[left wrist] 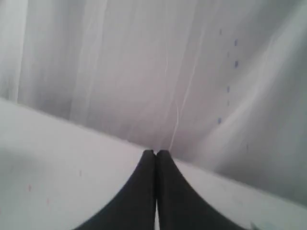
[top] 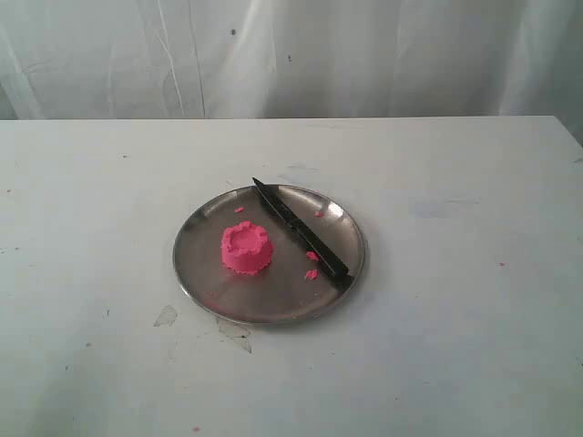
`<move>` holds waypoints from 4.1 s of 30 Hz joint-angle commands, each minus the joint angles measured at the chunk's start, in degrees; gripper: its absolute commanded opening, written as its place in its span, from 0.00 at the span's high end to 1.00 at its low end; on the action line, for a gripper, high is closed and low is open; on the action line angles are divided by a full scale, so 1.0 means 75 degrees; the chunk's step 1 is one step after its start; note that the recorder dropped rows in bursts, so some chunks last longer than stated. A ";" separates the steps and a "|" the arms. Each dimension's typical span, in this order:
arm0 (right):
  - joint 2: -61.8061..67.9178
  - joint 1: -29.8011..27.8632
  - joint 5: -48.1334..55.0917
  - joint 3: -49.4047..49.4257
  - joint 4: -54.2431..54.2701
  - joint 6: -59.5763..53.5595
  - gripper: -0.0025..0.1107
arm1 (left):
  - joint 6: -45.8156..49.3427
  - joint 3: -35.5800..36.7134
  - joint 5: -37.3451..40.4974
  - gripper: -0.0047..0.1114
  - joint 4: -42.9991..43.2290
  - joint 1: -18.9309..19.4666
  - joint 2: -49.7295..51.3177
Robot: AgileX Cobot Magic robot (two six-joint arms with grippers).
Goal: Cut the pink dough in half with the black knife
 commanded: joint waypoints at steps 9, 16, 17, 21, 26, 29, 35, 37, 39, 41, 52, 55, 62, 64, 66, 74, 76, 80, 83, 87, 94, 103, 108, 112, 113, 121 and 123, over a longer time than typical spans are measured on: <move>-0.0038 0.0016 -0.0032 -0.0005 -0.0029 0.0013 0.98 | -0.0080 -0.1400 -0.3297 0.96 -0.0368 -0.0038 0.0056; -0.0038 0.0016 -0.0032 -0.0005 -0.0029 0.0013 0.98 | 0.0787 -0.3190 -0.1340 0.96 0.2214 -0.0038 0.3009; -0.0038 0.0016 -0.0032 -0.0005 -0.0029 0.0013 0.98 | 0.0787 -0.3190 -0.1172 0.96 0.2263 -0.0071 0.3673; -0.0038 0.0016 -0.0032 -0.0005 -0.0029 0.0013 0.98 | 0.0787 -0.3190 -0.1525 0.96 0.2263 -0.0086 0.5003; -0.0038 0.0016 -0.0032 -0.0005 -0.0029 0.0013 0.98 | 0.0787 -0.3190 -0.1183 0.96 0.2263 -0.0086 0.5013; -0.0038 0.0016 -0.0032 -0.0005 -0.0029 0.0013 0.98 | 0.0787 -0.3190 0.0022 0.96 0.2263 -0.0086 0.4541; -0.0038 0.0017 -0.0032 -0.0005 -0.0178 0.0013 0.98 | 0.0301 -0.3190 0.2886 0.96 0.2214 -0.0086 0.3364; -0.0038 0.0017 -0.0032 -0.0005 -0.0178 0.0013 0.98 | 0.0071 -0.3190 0.3715 0.96 0.2214 -0.0086 0.3100; -0.0038 0.0017 -0.0231 -0.0005 -0.0347 0.0013 0.98 | 0.0049 -0.3190 0.4672 0.96 0.2214 -0.0086 0.2859; -0.0038 0.0017 -0.0671 -0.0005 -0.0542 0.0013 0.98 | -0.0124 -0.3084 0.4819 0.96 0.2214 -0.0086 0.2617; -0.0038 0.0017 -0.3438 -0.0005 -0.0563 0.0080 0.98 | -0.0263 -0.2105 0.3559 0.96 0.2214 -0.0086 0.0691; -0.0038 0.0017 -0.3409 -0.0005 -0.0545 0.0080 0.98 | -0.0394 -0.1926 0.3817 0.96 0.2214 -0.0086 0.0386; -0.0038 0.0017 -0.3373 -0.0005 -0.0545 0.0080 0.98 | -0.0549 -0.1776 0.3964 0.96 0.2214 -0.0086 -0.0029; -0.0038 0.0017 -0.3578 -0.0005 -0.0545 0.0099 0.98 | -0.0558 -0.1777 0.3964 0.96 0.2214 -0.0086 -0.0029; -0.0038 0.0017 -0.3931 -0.0005 -0.0510 0.0428 0.98 | -0.0605 -0.1777 0.3982 0.96 0.2214 -0.0086 -0.0029; -0.0038 0.0017 -0.6729 -0.0005 -0.0277 0.1966 0.98 | -0.0605 -0.1735 0.4677 0.96 0.2214 -0.0086 -0.0029; -0.0038 0.0017 -0.8178 -0.0005 -0.0204 0.2558 0.98 | -0.0605 -0.1656 0.4488 0.96 0.2214 -0.0086 -0.0029; -0.0038 0.0017 -0.9719 -0.0688 -0.0187 0.3005 0.98 | -0.0436 -0.1428 0.4471 0.96 0.2487 -0.0086 -0.0029; 0.0140 0.0017 -0.9254 -0.1948 -0.0419 0.2990 0.98 | -0.0436 -0.1195 0.4249 0.96 0.2504 -0.0086 -0.0029; 0.1247 0.0017 -0.8447 -0.3447 -0.1209 0.2511 0.98 | -0.0436 -0.0884 0.3902 0.96 0.2504 -0.0086 -0.0029; 0.4252 0.0017 -0.7995 -0.4843 -0.2186 0.2396 0.98 | -0.0436 -0.0828 0.3880 0.96 0.2504 -0.0086 -0.0029; 0.9539 0.0178 -0.2755 -0.5557 -0.2150 0.1750 0.98 | -0.0436 -0.0828 0.3992 0.96 0.2504 -0.0086 -0.0029; 1.1479 0.1243 0.1177 -0.7730 -0.1159 -0.0037 0.98 | -0.0436 -0.0828 0.3962 0.96 0.2258 -0.0086 -0.0029; 1.2352 0.2088 0.2383 -0.8926 0.1705 -0.2922 0.98 | -0.0436 -0.0828 0.3962 0.96 0.2258 -0.0086 -0.0029; 1.2471 0.2225 0.2400 -0.9085 0.2026 -0.3285 0.98 | -0.0436 -0.0828 0.3962 0.96 0.2258 -0.0086 -0.0029; 1.3621 0.2810 0.2215 -0.9457 0.2362 -0.3775 0.87 | -0.0436 -0.0828 0.3962 0.96 0.2258 -0.0086 -0.0029; 1.3930 0.2888 0.2249 -0.9571 0.2362 -0.3867 0.78 | -0.0436 -0.0828 0.3962 0.96 0.2258 -0.0086 -0.0029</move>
